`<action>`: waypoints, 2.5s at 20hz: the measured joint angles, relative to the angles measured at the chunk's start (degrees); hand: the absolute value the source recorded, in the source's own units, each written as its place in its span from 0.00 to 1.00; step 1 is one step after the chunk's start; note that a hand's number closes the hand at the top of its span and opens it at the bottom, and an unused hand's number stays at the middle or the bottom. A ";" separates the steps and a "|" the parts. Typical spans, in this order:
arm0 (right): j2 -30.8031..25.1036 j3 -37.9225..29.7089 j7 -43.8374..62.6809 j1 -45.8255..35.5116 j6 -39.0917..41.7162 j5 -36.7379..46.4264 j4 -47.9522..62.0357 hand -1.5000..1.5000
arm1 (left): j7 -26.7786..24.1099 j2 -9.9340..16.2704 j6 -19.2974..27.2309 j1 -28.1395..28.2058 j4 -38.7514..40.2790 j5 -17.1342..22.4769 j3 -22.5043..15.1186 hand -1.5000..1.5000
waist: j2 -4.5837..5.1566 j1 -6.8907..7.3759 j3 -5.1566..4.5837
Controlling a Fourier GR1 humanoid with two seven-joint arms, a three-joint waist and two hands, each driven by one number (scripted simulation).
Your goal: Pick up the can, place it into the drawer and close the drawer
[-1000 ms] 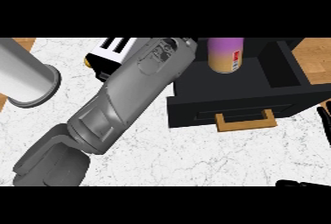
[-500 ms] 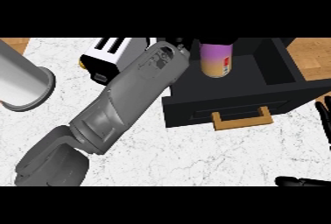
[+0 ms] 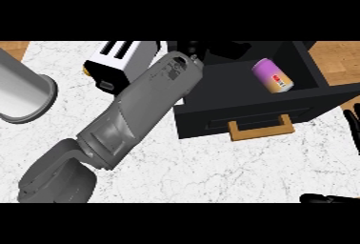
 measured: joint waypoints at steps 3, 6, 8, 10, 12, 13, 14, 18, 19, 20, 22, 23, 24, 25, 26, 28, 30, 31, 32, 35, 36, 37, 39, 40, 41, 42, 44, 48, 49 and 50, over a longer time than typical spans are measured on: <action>0.25 0.40 0.11 -0.40 -0.31 0.33 -0.28 0.00 | -0.64 0.00 1.34 0.05 0.52 0.79 -0.42 0.00 | 0.16 -0.17 -0.01; 0.27 0.66 0.45 0.06 -0.23 0.33 -1.74 0.00 | -1.53 -0.01 2.10 0.00 0.93 1.79 -0.26 0.00 | 0.17 -0.28 -0.02; -0.03 0.93 0.35 -0.38 -0.41 1.40 -2.06 0.00 | -2.03 -0.01 2.66 0.54 0.52 2.58 -0.49 0.00 | 0.16 -0.14 -0.03; -1.06 0.48 -0.44 -0.58 -0.32 2.89 -2.40 0.00 | -2.37 0.00 3.15 0.85 0.20 3.48 -0.46 0.00 | 0.13 -0.05 -0.04; -2.08 0.86 -1.26 -1.02 -0.40 5.61 -3.13 0.00 | -2.09 -0.01 3.55 0.38 -0.18 4.37 -0.36 0.00 | 0.07 0.15 -0.06; -2.72 0.64 -1.75 -1.23 -0.38 6.54 -3.51 0.00 | -2.20 0.00 3.66 0.47 -0.41 4.98 -0.15 0.00 | 0.07 0.12 -0.06; -3.22 1.05 -2.04 -1.19 -0.24 7.88 -4.11 0.00 | -2.42 -0.01 3.52 0.46 -0.34 5.42 0.08 0.00 | 0.05 0.28 -0.07; -5.22 2.35 -3.37 -2.36 0.05 12.55 -5.28 0.00 | -4.43 -0.01 3.07 1.05 -0.56 7.29 0.99 0.00 | 0.10 0.79 -0.10; -5.91 2.67 -3.65 -3.01 0.17 13.80 -5.20 0.00 | -4.73 -0.01 3.19 1.19 -0.98 7.81 1.02 0.00 | 0.07 0.95 -0.10; -5.96 3.44 -4.54 -3.09 0.09 15.17 -5.13 0.00 | -5.21 -0.01 3.60 1.22 -1.52 8.37 1.14 0.00 | 0.03 1.03 -0.10; -6.46 4.90 -5.04 -3.35 -0.10 18.33 -5.43 0.00 | -5.69 0.00 3.71 0.54 -1.38 9.25 1.76 0.00 | -0.06 1.42 -0.11; -7.01 5.36 -5.32 -4.14 -0.36 20.23 -4.89 0.00 | -5.83 -0.01 4.07 0.33 -1.80 9.69 1.86 0.00 | -0.13 1.79 -0.11; -7.37 6.28 -5.08 -4.51 -0.56 22.31 -5.21 0.00 | -5.95 -0.01 4.32 0.30 -2.12 9.99 1.72 0.00 | -0.23 2.06 -0.11; -7.88 6.93 -5.34 -4.80 -0.77 24.42 -4.99 0.00 | -6.13 -0.01 4.56 0.15 -2.44 10.33 1.79 0.00 | -0.32 2.36 -0.12; -8.39 7.56 -5.47 -4.95 -0.91 26.46 -4.75 0.00 | -6.15 -0.01 4.79 0.04 -2.72 10.51 1.58 0.00 | -0.42 2.65 -0.13; -9.31 9.18 -5.88 -5.10 -1.26 30.74 -4.24 0.00 | -6.50 -0.01 5.23 -0.35 -2.78 10.72 1.51 0.00 | -0.56 3.20 -0.13; -10.45 10.46 -6.23 -6.26 -1.77 35.09 -2.53 0.00 | -6.28 -0.01 5.91 -0.37 -3.52 10.83 0.89 0.00 | -0.73 3.91 -0.13; -10.88 11.14 -6.26 -6.90 -2.16 37.35 -1.41 0.00 | -6.33 -0.01 5.87 -0.58 -3.32 10.80 1.02 0.00 | -0.78 4.35 -0.13; -11.24 11.92 -6.62 -7.39 -2.70 39.61 -0.17 0.00 | -6.30 0.00 5.95 -0.60 -3.22 10.92 1.04 0.00 | -0.79 4.55 -0.13; -11.87 15.39 -6.69 -9.19 -4.06 46.75 3.82 0.00 | -5.01 -0.01 5.98 -1.24 -3.67 11.02 1.03 0.00 | -0.99 5.59 -0.14; -11.63 16.65 -6.96 -9.23 -5.07 49.11 5.18 0.00 | -4.57 -0.01 6.46 -1.33 -4.06 11.04 1.14 0.00 | -1.10 5.89 -0.15; -11.70 17.39 -7.11 -9.29 -5.69 50.97 6.45 0.00 | -4.30 0.38 6.02 -1.55 -4.04 10.88 1.46 0.00 | -1.18 6.16 -0.15; -11.14 19.49 -6.56 -10.33 -7.22 55.35 9.81 0.00 | -4.46 0.70 5.69 -0.63 -4.67 10.32 1.58 0.00 | -1.33 6.93 -0.16; -11.62 19.41 -7.08 -10.60 -7.86 56.66 11.68 0.00 | -3.89 1.12 5.58 -0.53 -5.15 10.12 1.69 0.00 | -1.42 7.20 -0.16; -11.31 20.07 -7.12 -11.22 -8.98 58.55 13.67 0.00 | -3.45 1.20 5.80 -0.59 -5.30 9.84 1.84 0.00 | -1.46 7.35 -0.16; -10.92 20.25 -7.54 -11.60 -10.45 59.81 15.89 0.00 | -2.68 2.03 5.60 -0.48 -5.99 9.40 1.68 0.00 | -1.55 7.65 -0.15; -9.70 20.69 -7.38 -12.76 -12.53 61.77 19.23 0.00 | -1.05 3.46 5.38 -0.19 -7.54 8.72 1.76 0.00 | -1.67 7.94 -0.15; -7.43 19.79 -9.01 -15.65 -18.75 64.08 28.32 0.00 | 2.20 6.86 4.93 2.11 -12.57 7.20 1.01 0.00 | -1.87 8.79 -0.14; -7.02 19.36 -9.54 -16.58 -20.06 64.27 30.36 0.00 | 2.83 7.66 5.16 2.96 -13.99 6.73 0.90 0.00 | -1.94 8.86 -0.19; -6.97 18.86 -10.46 -17.77 -21.49 64.60 32.54 0.00 | 3.18 8.24 5.52 3.76 -15.31 6.14 0.65 0.00 | -2.08 8.98 -0.37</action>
